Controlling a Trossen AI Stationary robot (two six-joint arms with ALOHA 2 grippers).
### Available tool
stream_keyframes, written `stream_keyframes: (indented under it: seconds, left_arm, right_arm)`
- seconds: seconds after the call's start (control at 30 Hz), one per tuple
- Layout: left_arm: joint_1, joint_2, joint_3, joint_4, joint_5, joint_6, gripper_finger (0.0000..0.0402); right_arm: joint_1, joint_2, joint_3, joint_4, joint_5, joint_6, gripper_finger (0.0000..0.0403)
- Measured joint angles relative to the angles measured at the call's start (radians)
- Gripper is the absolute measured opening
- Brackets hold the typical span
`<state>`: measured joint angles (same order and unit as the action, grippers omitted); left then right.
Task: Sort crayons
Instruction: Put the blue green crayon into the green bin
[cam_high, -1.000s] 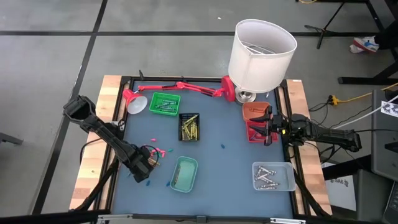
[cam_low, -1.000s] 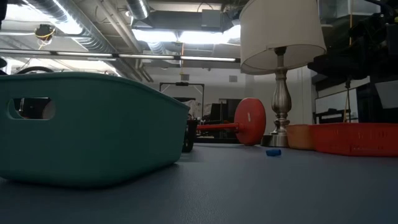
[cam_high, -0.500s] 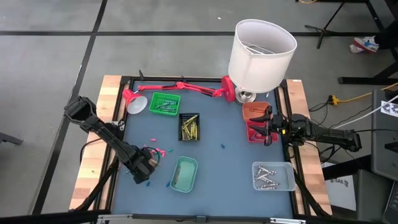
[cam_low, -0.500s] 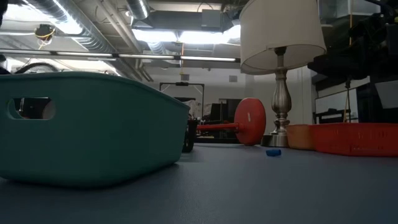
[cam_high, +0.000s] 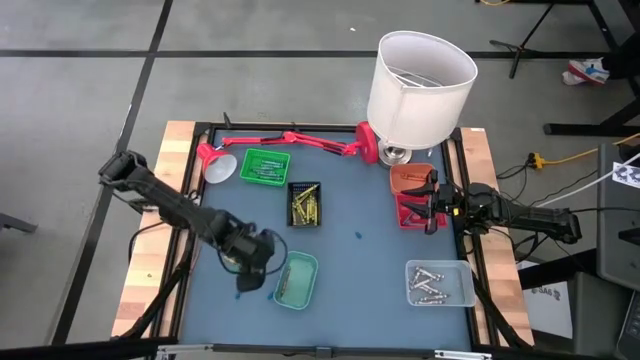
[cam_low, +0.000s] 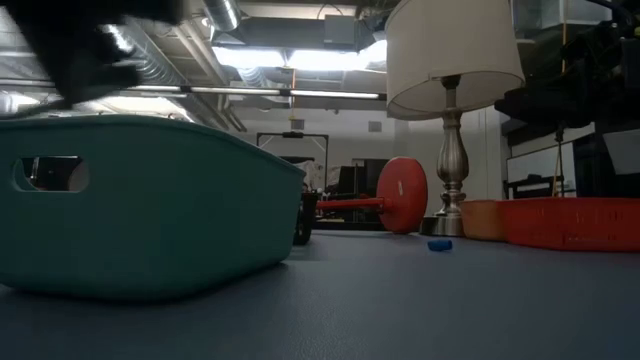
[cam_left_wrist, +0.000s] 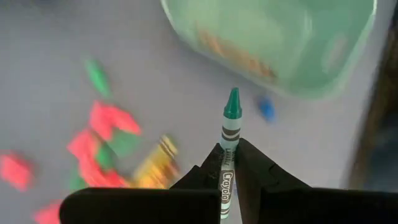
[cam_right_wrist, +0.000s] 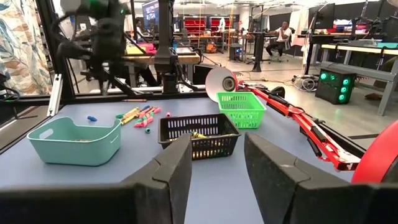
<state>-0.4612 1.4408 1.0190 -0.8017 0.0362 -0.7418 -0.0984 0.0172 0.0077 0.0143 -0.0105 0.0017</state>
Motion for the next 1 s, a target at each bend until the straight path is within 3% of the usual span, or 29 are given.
stream_keyframes:
  seconds: [0.33, 0.7, 1.0]
  left_arm:
    - [0.261, 0.0, 0.053, -0.008, -0.306, 0.44, 0.0008]
    - [0.597, 0.0, 0.053, -0.01, -0.424, 0.793, 0.0008]
    - [0.804, 0.0, 0.024, 0.046, -0.425, 0.858, 0.0008]
  right_arm:
    - [0.0, 0.0, 0.0, 0.0, 0.0, 0.0, 0.0147]
    - [0.0, 0.0, 0.0, 0.0, 0.0, 0.0, 0.0147]
    - [0.0, 0.0, 0.0, 0.0, 0.0, 0.0, 0.0147]
